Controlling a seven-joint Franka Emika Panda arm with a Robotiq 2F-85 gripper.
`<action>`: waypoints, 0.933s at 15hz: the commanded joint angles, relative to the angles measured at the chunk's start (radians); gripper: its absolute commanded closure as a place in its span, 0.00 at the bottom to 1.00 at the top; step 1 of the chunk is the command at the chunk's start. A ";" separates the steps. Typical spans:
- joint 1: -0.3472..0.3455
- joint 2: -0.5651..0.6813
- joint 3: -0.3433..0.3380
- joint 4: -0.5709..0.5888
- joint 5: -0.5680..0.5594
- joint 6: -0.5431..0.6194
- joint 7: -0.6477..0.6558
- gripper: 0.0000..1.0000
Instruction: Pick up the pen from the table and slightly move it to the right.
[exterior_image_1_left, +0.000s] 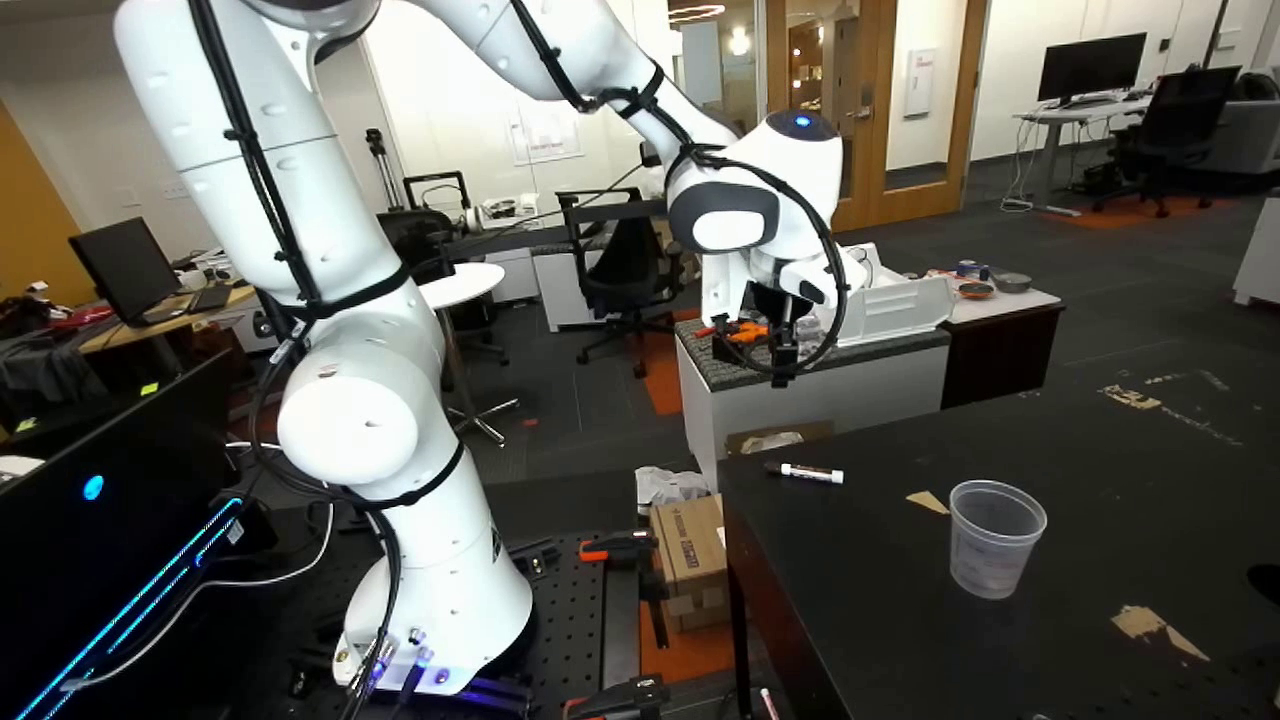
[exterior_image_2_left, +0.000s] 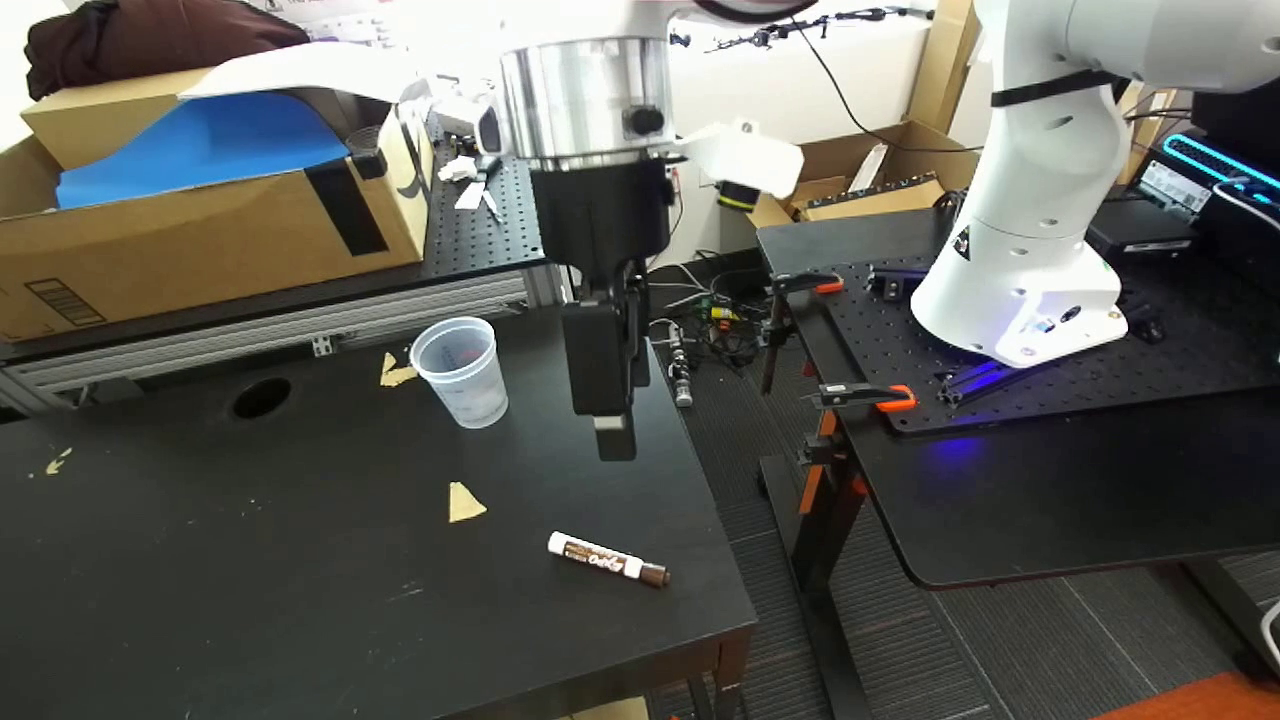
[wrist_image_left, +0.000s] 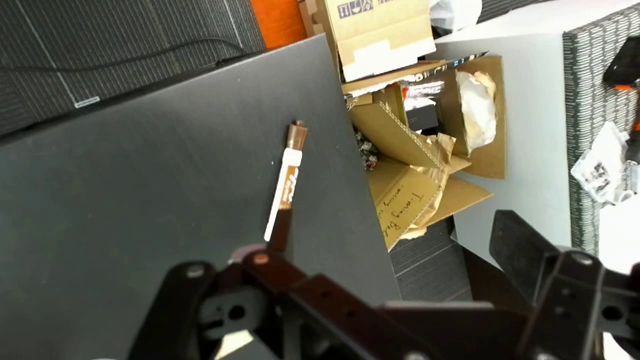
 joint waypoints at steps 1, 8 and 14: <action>0.019 0.081 0.032 0.010 0.083 0.063 0.006 0.00; 0.034 0.267 0.081 0.050 0.067 0.327 0.085 0.00; 0.057 0.362 0.045 0.074 -0.093 0.419 0.304 0.00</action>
